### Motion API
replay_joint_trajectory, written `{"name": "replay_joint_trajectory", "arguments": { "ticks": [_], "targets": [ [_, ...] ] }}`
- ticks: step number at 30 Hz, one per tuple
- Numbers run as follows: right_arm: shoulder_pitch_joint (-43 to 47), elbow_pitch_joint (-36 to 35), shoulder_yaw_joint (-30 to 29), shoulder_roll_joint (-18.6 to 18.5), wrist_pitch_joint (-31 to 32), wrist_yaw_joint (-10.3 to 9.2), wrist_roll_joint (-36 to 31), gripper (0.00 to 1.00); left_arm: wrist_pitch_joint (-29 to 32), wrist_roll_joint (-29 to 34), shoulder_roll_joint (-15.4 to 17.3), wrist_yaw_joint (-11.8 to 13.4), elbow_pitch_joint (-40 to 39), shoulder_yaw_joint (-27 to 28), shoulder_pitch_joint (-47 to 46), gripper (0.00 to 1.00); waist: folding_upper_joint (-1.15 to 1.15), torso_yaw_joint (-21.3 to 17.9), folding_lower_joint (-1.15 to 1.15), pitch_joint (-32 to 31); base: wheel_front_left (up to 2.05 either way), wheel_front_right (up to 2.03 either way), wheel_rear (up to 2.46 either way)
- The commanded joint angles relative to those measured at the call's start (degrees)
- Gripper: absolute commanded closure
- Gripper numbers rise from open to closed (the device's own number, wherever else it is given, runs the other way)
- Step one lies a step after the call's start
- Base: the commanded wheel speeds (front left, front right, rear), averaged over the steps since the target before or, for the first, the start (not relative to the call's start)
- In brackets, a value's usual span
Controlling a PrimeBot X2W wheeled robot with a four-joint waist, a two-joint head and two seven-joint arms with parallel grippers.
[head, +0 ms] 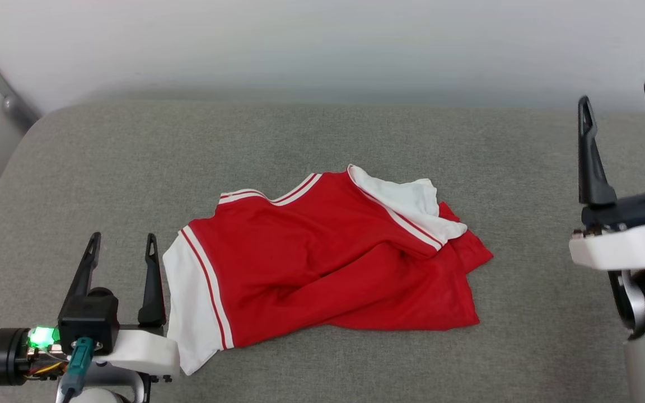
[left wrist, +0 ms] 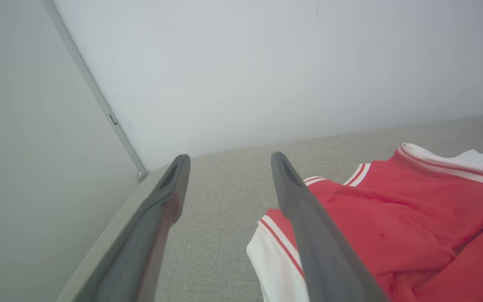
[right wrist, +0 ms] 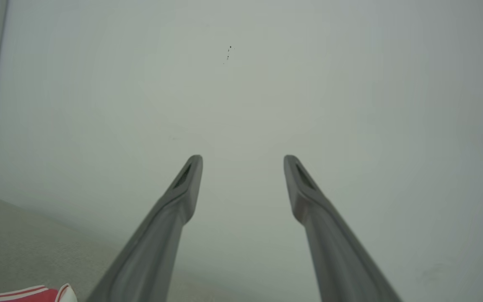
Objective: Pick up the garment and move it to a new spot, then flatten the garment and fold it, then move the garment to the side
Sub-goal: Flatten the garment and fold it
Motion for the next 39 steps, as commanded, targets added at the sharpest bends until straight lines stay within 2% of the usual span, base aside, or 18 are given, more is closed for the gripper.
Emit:
{"name": "replay_joint_trajectory", "arguments": {
  "ticks": [1,4,7,13,14,15,19,24,31,32,36,37,38,39],
  "targets": [
    [-1.56,1.40,0.90,-0.86,-0.09,-0.04,0.50,0.00,-0.10,1.24,-0.90,0.68,-0.47,1.10,0.72,0.00,0.00,0.89,0.00,0.89,0.00,0.00,0.00],
    [-8.18,8.18,5.77,-5.37,0.04,-0.04,1.86,0.00,-0.11,5.53,-5.05,0.06,-1.15,5.05,3.35,0.00,0.00,2.16,0.00,2.10,0.00,0.00,0.00],
    [-14.97,14.76,13.01,-9.71,5.38,-0.04,5.89,0.00,-0.12,9.18,-9.37,-1.25,-1.30,9.11,5.11,0.00,0.00,3.57,0.00,3.54,0.00,0.00,0.00],
    [-27.57,22.16,32.56,-19.78,24.65,-0.05,20.64,0.00,-0.11,15.20,-18.45,-6.63,-0.28,16.18,7.57,0.00,0.00,6.78,0.00,7.68,0.00,0.00,0.00],
    [-33.13,22.97,42.04,-24.15,34.37,-0.04,28.99,0.00,-0.13,18.26,-22.87,-9.98,0.26,19.41,8.14,0.00,0.00,8.27,0.00,9.85,0.00,0.00,0.00],
    [-34.84,23.01,44.67,-25.42,37.45,-0.05,31.58,0.00,-0.13,19.13,-24.33,-11.17,0.74,20.29,8.40,0.00,0.00,8.81,0.00,10.59,0.00,0.00,0.00],
    [-40.70,23.14,53.79,-29.01,47.46,-0.04,39.99,0.00,-0.13,23.03,-29.60,-15.75,1.79,23.79,8.01,0.00,0.00,10.69,0.00,13.35,0.00,0.00,0.00],
    [-45.73,23.39,62.74,-32.32,56.55,-0.04,47.93,0.00,-0.13,27.74,-35.03,-19.78,2.82,27.40,7.21,0.00,0.00,13.06,0.00,16.59,0.00,0.00,0.00],
    [-48.28,24.55,69.67,-33.65,59.29,-0.04,53.71,0.00,-0.13,31.44,-39.95,-24.13,3.98,30.44,6.05,0.00,0.00,15.28,0.00,19.87,0.00,0.00,0.00],
    [-47.99,24.99,72.35,-33.84,59.92,-0.04,54.77,0.00,-0.13,31.96,-40.72,-24.89,4.39,30.87,5.95,0.00,0.00,15.60,0.00,20.50,0.00,0.00,0.00],
    [-46.86,25.64,75.49,-33.95,60.26,-0.04,55.61,0.00,-0.13,32.72,-41.53,-26.17,5.13,31.24,5.44,0.00,0.00,15.88,0.00,20.96,0.00,0.00,0.00],
    [-46.89,25.69,75.93,-33.93,59.91,-0.04,55.56,0.63,-0.13,32.73,-41.63,-26.24,5.35,31.45,5.41,0.00,0.00,15.84,0.00,20.87,0.00,0.00,0.00],
    [-47.07,25.66,76.18,-33.78,59.20,-0.04,55.27,1.00,-0.13,32.83,-41.76,-26.44,5.54,31.65,5.43,0.00,0.00,15.71,0.00,20.63,0.00,0.00,0.00],
    [-47.34,25.75,76.30,-33.59,58.50,-0.04,55.04,1.00,-0.13,33.00,-41.84,-26.64,5.79,31.86,5.64,0.00,0.00,15.49,0.00,20.22,0.00,0.00,0.00]
  ]
}}
